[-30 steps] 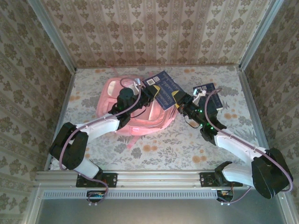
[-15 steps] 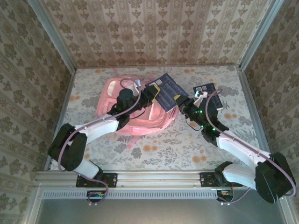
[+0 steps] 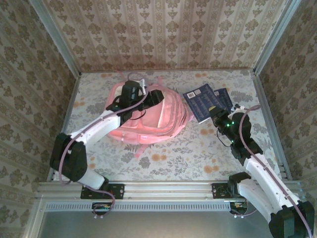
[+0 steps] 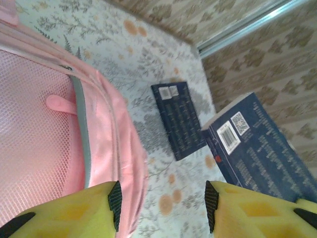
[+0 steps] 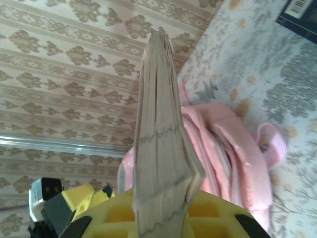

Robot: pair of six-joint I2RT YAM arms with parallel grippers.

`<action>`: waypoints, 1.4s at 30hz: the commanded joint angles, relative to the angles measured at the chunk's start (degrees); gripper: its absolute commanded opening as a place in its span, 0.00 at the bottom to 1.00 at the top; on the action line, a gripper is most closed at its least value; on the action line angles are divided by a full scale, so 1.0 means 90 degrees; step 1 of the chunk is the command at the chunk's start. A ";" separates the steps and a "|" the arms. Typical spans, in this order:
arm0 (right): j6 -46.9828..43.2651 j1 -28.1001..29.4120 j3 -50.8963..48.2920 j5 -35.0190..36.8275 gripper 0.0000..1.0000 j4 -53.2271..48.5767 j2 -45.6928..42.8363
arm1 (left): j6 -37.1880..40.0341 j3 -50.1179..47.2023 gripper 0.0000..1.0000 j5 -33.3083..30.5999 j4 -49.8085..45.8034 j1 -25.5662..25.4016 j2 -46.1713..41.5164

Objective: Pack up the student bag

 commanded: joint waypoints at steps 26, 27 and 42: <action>-0.0409 -0.0526 -0.0297 -0.1228 0.00 -0.0276 -0.0493 | 0.1377 0.0837 0.45 0.0918 -0.1315 0.0201 0.1248; -0.0413 -0.0526 -0.0309 -0.1236 0.00 -0.0262 -0.0481 | 0.1388 0.0848 0.46 0.0898 -0.1329 0.0240 0.1215; -0.0403 -0.0526 -0.0349 -0.1359 0.00 -0.0118 -0.0335 | 0.1216 0.1004 0.48 0.0905 -0.1275 0.0296 0.1662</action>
